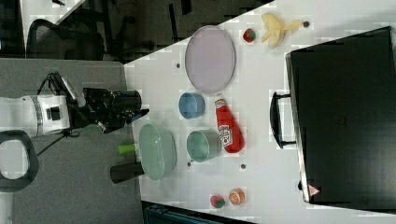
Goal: Pick Ketchup from the table and place it in strainer.
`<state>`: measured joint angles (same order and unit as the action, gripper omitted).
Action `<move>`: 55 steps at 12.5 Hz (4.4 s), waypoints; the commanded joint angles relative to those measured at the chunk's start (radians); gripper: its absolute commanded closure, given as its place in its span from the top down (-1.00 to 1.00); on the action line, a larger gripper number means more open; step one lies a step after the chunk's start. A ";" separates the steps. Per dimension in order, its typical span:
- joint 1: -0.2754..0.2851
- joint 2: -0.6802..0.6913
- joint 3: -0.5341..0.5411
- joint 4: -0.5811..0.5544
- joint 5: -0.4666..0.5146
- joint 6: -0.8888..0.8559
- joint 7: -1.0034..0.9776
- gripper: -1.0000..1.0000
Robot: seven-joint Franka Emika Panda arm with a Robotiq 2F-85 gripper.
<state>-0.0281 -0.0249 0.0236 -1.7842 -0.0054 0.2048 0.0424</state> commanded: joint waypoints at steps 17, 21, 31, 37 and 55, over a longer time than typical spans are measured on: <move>-0.089 -0.033 0.125 -0.401 0.036 0.312 -0.921 1.00; -0.088 -0.019 0.125 -0.554 0.036 0.492 -1.014 1.00; -0.083 0.209 0.126 -0.658 0.016 0.787 -1.014 1.00; -0.079 0.369 0.123 -0.661 0.016 0.965 -1.013 1.00; -0.065 -0.122 0.150 -0.559 0.019 0.322 -0.891 0.20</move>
<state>-0.1042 -0.1404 0.1661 -2.3555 0.0109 0.5718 -0.9126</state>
